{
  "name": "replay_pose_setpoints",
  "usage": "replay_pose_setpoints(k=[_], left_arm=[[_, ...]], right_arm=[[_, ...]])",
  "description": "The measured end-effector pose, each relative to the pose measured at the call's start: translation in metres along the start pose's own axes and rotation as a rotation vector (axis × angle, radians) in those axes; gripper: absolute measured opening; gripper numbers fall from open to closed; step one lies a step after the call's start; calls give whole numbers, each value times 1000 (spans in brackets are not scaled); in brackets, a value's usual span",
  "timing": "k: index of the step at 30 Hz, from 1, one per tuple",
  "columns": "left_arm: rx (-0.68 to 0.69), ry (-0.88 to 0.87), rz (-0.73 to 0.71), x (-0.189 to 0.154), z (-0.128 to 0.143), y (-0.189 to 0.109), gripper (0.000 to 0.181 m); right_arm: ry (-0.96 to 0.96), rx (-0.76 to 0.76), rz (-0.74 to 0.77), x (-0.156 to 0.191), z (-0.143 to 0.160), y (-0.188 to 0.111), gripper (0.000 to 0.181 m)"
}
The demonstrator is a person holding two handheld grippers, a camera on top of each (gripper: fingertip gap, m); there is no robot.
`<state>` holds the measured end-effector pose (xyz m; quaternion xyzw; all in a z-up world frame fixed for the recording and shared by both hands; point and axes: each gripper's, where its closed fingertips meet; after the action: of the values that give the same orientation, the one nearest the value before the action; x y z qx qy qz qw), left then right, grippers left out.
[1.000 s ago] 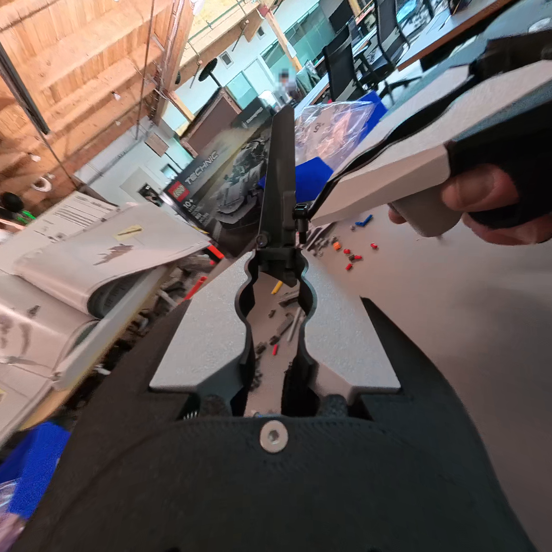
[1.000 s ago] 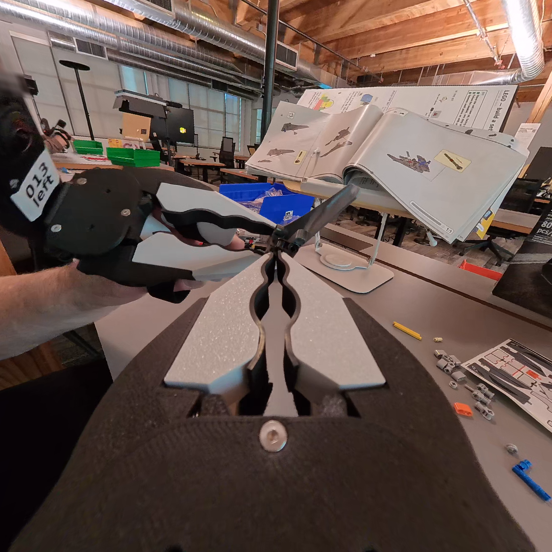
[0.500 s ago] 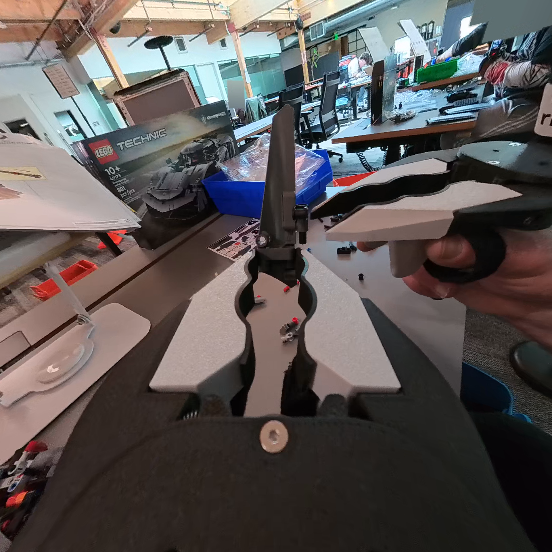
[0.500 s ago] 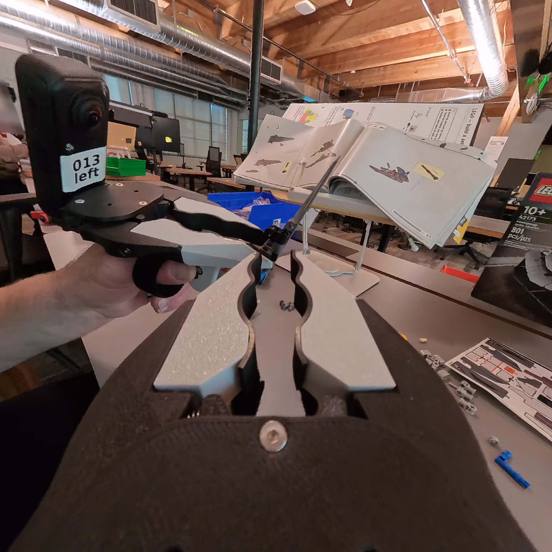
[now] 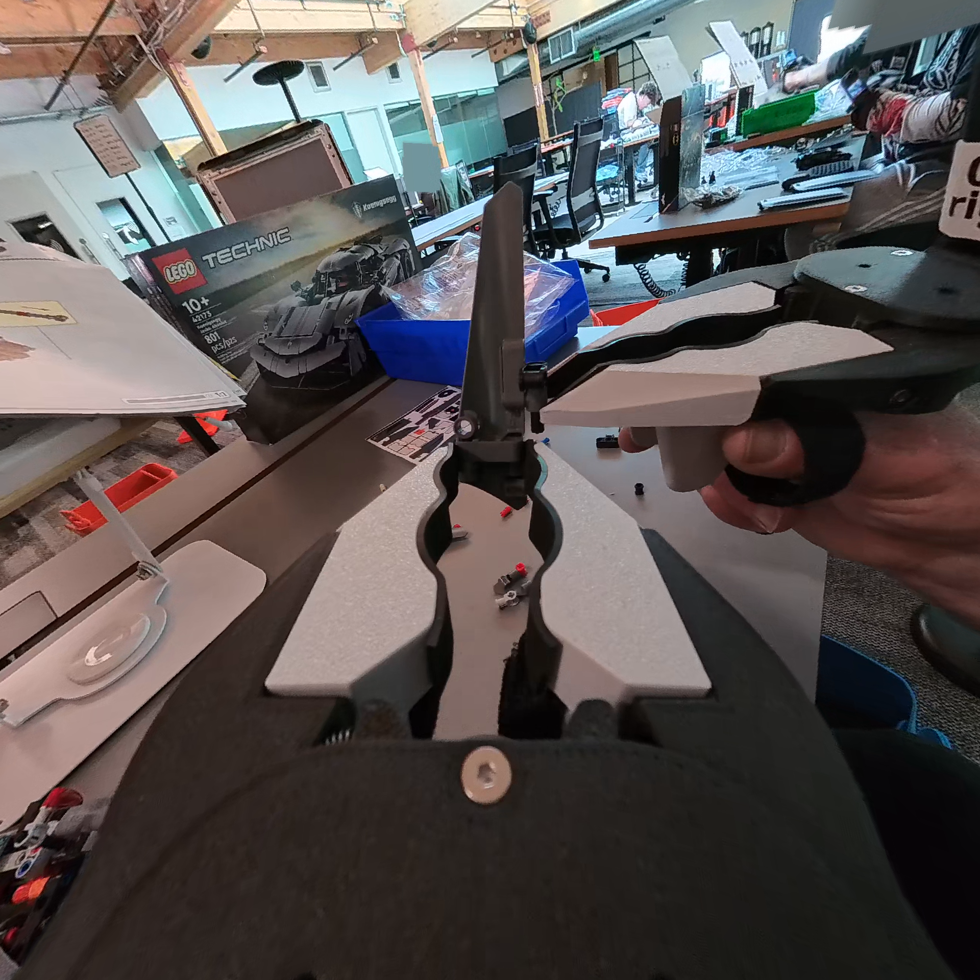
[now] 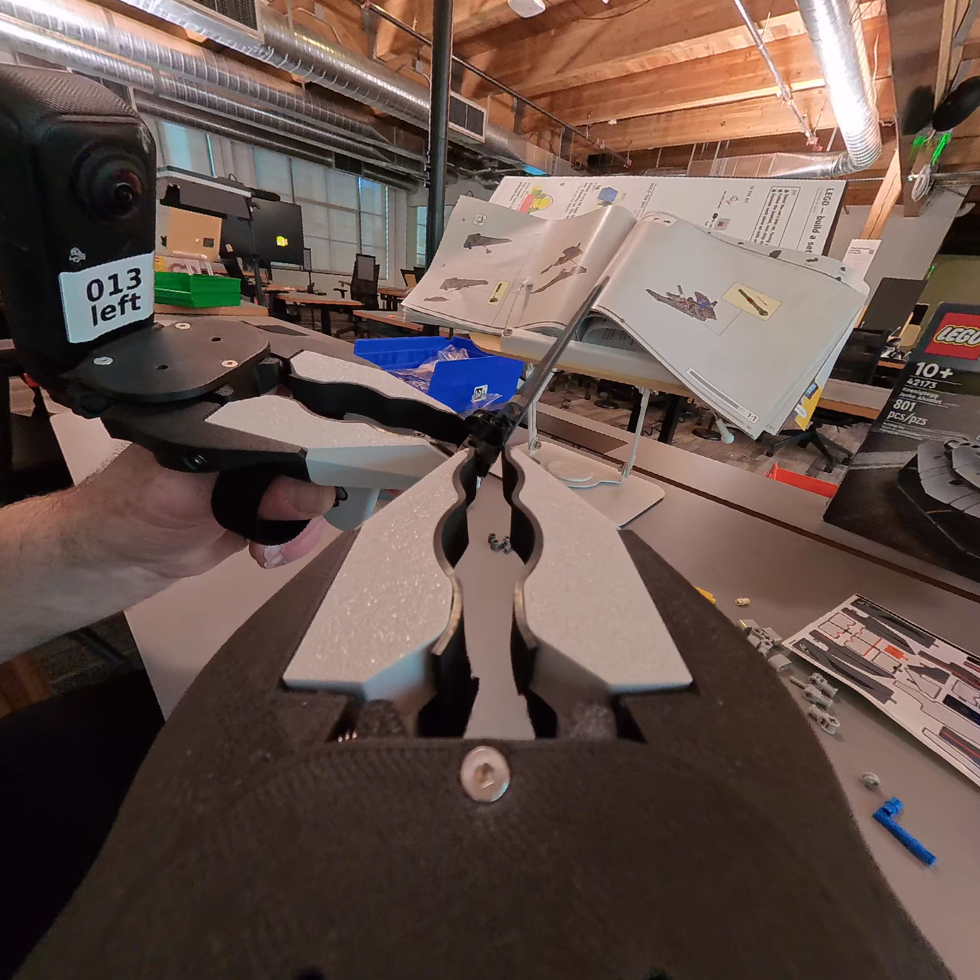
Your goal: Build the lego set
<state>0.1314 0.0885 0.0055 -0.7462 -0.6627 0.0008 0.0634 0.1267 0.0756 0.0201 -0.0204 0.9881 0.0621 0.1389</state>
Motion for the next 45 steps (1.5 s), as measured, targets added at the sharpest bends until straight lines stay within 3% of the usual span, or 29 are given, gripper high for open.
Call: replay_pose_setpoints(k=[23, 45], left_arm=[[33, 82, -48, 2, 0, 2, 21], [158, 103, -65, 13, 11, 2, 21]], right_arm=[[-162, 69, 38, -1, 2, 1, 4], [-329, 161, 40, 0, 13, 10, 4]])
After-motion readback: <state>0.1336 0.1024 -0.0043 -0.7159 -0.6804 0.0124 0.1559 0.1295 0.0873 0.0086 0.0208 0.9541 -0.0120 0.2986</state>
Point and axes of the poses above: each gripper's, where its closed fingertips meet, y out along the fingers, z out of its underside, x = y × z across the jaws, and after that the axes turned 10 degrees about -y, right-handed
